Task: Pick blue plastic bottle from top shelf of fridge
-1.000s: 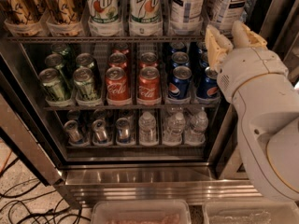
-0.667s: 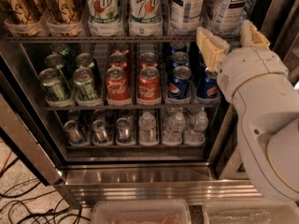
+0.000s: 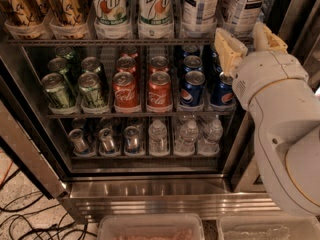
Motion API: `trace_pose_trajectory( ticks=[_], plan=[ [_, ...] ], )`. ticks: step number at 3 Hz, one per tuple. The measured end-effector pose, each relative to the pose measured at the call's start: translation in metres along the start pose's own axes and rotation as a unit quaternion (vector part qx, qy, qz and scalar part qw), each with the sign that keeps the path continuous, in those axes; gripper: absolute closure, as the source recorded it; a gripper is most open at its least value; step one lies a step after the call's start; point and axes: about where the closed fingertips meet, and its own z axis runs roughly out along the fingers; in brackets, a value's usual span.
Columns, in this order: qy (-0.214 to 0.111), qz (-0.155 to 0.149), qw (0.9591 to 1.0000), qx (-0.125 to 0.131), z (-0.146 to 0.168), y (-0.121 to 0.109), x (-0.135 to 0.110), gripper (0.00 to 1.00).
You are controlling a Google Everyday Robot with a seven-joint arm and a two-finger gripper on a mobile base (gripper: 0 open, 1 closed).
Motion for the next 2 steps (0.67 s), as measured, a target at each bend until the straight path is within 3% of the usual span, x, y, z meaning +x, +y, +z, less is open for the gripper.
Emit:
trace_pose_trajectory(
  ticks=[1,2],
  plan=[
    [0.0,0.0,1.0,-0.001,0.0003,0.0002,-0.0001,0.24],
    [-0.001,-0.002,1.0,-0.003,0.0037,0.001,-0.0008,0.21]
  ],
)
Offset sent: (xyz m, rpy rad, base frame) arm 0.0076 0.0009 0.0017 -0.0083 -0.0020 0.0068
